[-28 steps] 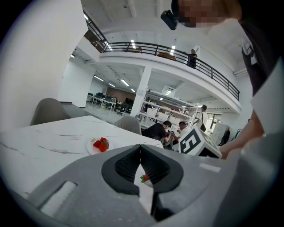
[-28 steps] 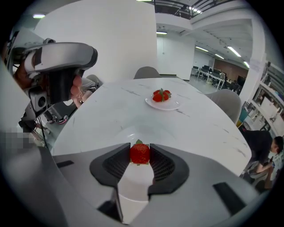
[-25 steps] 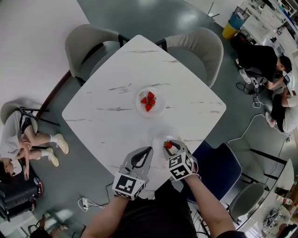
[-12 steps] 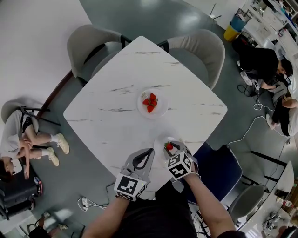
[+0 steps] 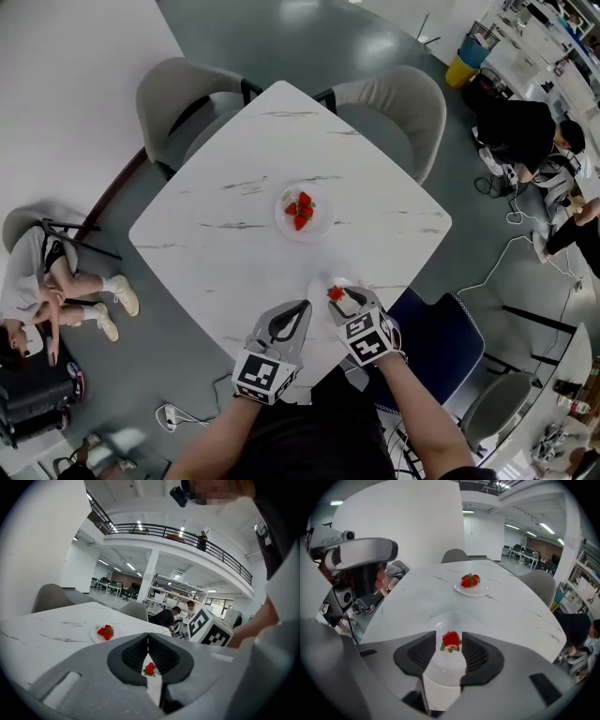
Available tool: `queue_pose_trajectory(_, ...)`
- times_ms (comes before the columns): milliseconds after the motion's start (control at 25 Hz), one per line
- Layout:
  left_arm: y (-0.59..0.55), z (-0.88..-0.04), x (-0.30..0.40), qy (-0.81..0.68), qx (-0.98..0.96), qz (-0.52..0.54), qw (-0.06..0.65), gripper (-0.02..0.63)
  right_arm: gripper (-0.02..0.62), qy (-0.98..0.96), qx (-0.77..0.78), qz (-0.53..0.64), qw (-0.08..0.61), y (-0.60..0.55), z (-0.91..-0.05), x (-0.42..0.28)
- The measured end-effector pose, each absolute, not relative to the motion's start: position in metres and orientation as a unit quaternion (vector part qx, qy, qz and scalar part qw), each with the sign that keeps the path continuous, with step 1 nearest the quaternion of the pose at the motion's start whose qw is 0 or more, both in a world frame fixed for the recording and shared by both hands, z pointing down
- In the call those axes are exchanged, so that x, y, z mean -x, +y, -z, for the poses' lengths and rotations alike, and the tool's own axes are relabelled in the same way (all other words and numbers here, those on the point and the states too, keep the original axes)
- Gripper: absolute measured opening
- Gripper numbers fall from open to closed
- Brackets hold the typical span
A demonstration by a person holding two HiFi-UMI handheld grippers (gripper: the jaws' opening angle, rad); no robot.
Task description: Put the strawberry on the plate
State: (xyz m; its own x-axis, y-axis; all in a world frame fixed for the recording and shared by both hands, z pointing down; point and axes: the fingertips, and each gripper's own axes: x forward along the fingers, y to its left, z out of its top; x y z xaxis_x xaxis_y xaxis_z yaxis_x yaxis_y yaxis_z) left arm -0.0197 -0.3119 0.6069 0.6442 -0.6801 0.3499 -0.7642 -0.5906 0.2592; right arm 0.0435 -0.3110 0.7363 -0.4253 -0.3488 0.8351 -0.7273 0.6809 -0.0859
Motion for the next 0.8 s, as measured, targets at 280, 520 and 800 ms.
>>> queue_pose_trajectory(280,-0.301,-0.590,0.012,-0.390,-0.895,-0.103,0.193,0.009,0.158,-0.824,-0.373,-0.246,0.348,-0.306,-0.686,-0.047)
queue_pose_trajectory(520,-0.287,-0.564,0.013,-0.381,-0.898,-0.094,0.201,0.009,0.131,-0.837,-0.400,-0.263,0.264,-0.291,-0.634,-0.034)
queue_pose_trajectory(800,-0.273,-0.521,0.014,-0.368,-0.906,-0.074,0.194,0.009,0.071,-0.842,-0.439,-0.255,0.183,-0.282,-0.576,-0.026)
